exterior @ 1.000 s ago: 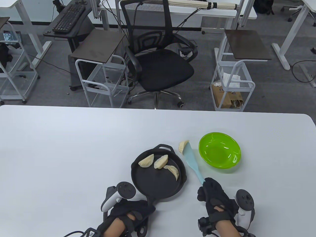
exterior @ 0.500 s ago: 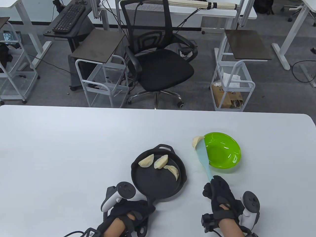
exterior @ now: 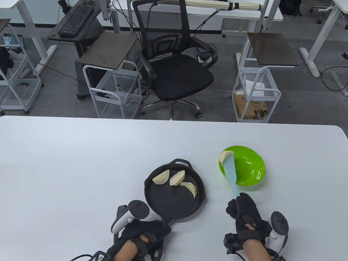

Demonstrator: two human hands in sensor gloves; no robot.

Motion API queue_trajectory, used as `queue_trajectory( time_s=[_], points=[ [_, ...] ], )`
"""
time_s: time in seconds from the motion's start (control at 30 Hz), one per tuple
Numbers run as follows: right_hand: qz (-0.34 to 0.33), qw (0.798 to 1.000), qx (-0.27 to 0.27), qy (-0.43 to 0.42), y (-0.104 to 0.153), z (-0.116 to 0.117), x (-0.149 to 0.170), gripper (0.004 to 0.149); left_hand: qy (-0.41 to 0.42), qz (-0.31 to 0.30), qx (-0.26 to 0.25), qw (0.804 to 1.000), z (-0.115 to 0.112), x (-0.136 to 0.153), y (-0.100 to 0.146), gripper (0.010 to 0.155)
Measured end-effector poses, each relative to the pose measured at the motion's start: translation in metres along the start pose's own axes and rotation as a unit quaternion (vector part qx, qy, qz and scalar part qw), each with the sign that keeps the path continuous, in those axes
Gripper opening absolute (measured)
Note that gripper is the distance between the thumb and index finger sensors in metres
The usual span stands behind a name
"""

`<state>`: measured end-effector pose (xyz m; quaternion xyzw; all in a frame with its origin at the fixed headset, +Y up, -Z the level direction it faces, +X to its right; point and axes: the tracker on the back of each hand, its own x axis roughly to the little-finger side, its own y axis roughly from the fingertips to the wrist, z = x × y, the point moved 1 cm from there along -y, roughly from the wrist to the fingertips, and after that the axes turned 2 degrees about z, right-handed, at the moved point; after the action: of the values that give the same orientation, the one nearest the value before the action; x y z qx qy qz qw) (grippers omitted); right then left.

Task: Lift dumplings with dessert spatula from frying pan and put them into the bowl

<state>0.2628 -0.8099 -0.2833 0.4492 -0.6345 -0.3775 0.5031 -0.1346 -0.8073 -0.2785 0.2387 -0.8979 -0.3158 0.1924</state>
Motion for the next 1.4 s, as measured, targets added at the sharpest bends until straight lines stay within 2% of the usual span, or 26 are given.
queue_trajectory(
  time_s=[0.63, 1.2, 1.4],
  points=[
    [0.003, 0.999, -0.007, -0.033, 0.0015, -0.0019, -0.0031, 0.067, 0.0, 0.0, 0.0, 1.0, 0.0, 0.0, 0.0, 0.064],
    [-0.022, 1.0, -0.008, -0.008, 0.0007, -0.003, -0.0066, 0.071, 0.0, 0.0, 0.0, 1.0, 0.0, 0.0, 0.0, 0.064],
    [-0.031, 0.999, 0.016, 0.016, 0.0029, -0.0061, -0.0095, 0.071, 0.0, 0.0, 0.0, 1.0, 0.0, 0.0, 0.0, 0.064]
  ],
)
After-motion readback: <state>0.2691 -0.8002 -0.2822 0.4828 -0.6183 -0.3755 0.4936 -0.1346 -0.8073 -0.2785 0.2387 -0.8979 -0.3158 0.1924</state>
